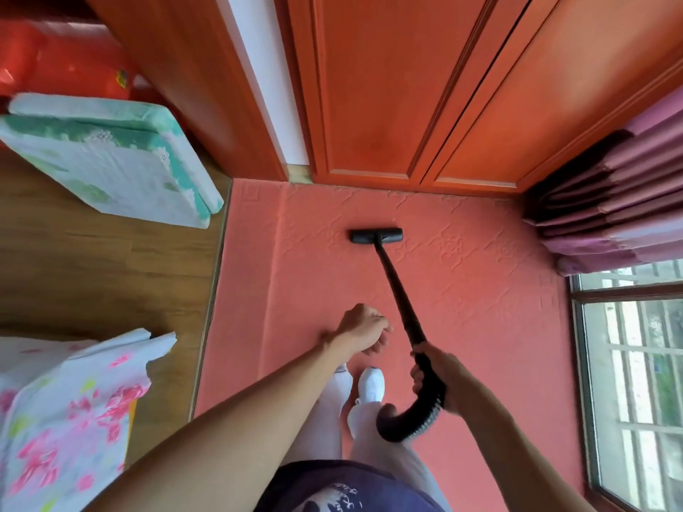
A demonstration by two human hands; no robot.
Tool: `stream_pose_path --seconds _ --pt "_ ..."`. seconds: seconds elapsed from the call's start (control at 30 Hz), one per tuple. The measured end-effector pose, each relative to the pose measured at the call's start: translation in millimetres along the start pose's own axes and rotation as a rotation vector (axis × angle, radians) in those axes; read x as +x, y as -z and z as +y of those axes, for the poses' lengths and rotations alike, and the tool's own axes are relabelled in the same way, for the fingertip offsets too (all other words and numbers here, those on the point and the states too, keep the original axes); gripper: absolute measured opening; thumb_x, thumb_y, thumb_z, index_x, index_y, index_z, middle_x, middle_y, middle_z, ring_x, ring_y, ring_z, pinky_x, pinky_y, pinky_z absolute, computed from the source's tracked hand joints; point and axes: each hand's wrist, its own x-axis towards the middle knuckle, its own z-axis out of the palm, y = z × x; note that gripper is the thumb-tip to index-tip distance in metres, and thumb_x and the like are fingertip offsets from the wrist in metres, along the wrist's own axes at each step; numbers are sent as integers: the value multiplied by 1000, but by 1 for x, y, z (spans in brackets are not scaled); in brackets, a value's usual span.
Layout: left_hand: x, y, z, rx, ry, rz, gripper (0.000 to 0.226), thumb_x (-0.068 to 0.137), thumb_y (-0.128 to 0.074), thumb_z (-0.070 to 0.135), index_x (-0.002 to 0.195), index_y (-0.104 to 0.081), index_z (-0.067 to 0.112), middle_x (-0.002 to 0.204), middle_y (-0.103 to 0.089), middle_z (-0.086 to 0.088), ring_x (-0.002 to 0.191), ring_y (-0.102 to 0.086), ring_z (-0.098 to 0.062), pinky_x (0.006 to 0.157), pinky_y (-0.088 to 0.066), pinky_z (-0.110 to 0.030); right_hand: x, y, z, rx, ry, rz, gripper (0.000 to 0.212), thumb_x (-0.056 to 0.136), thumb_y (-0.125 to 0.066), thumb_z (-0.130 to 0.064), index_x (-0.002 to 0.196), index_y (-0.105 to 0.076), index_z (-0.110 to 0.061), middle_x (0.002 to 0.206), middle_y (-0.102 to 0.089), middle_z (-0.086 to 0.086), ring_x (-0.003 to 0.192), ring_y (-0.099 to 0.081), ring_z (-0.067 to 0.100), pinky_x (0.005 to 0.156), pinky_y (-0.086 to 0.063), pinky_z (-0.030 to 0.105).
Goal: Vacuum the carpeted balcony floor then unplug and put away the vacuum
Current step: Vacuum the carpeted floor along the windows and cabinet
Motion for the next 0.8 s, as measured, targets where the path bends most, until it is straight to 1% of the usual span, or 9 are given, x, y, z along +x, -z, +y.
stream_pose_path --seconds 0.17,0.27,0.33,0.43,0.53,0.6,0.67,0.73,0.8 --pt "-9 5 -2 -181 -33 75 16 89 -52 7 82 -66 6 62 -62 -6 48 -55 -18 45 -46 -21 57 -34 -57 24 74 -54 25 98 -46 -20 75 -42 -13 41 -38 0 29 -37 12 34 -37 18" --pt "-17 10 -10 -226 -50 120 16 90 -52 6 88 -68 3 61 -62 -5 48 -57 -16 45 -48 -22 70 -63 -65 -46 109 -55 31 99 -46 -22 70 -40 -14 38 -39 0 28 -38 14 35 -37 15" --pt "-25 12 -19 -257 -31 176 17 89 -52 5 91 -68 2 62 -62 -6 48 -57 -17 45 -48 -21 63 -81 -51 -123 98 -31 29 97 -49 -21 70 -41 -13 39 -40 1 27 -39 15 35 -37 15" --pt "-39 12 -38 -323 21 239 13 86 -54 6 84 -67 5 66 -63 -11 49 -55 -21 51 -47 -24 40 -91 -7 -222 90 8 22 91 -56 -19 74 -48 -8 47 -43 6 32 -42 18 37 -40 20" --pt "-52 9 -57 -371 70 284 14 85 -54 5 84 -68 1 64 -62 -11 46 -52 -21 46 -44 -23 11 -78 53 -265 68 -12 17 87 -58 -15 79 -52 -1 46 -44 9 34 -41 19 37 -38 24" --pt "-59 8 -68 -381 102 301 15 85 -54 4 87 -68 -1 61 -61 -10 43 -51 -19 41 -42 -21 -5 -61 86 -312 32 -20 18 86 -60 -13 89 -54 4 48 -45 12 33 -41 19 37 -38 24" --pt "-63 7 -77 -359 126 304 14 86 -54 5 83 -68 2 62 -62 -9 44 -52 -18 42 -43 -22 -14 -52 103 -350 -15 -49 19 86 -59 -13 96 -52 1 52 -45 14 34 -41 19 37 -37 23" --pt "-67 8 -83 -353 131 318 15 86 -54 6 80 -67 5 63 -63 -9 45 -54 -17 43 -44 -23 -12 -56 103 -408 -20 -46 23 81 -61 -15 96 -55 2 58 -46 16 36 -43 20 39 -39 24" --pt "-72 11 -85 -361 116 346 13 85 -54 5 78 -66 5 63 -63 -8 45 -55 -17 42 -43 -21 -4 -71 95 -517 43 -14 39 68 -65 -24 89 -60 8 60 -50 18 40 -48 23 43 -42 29"
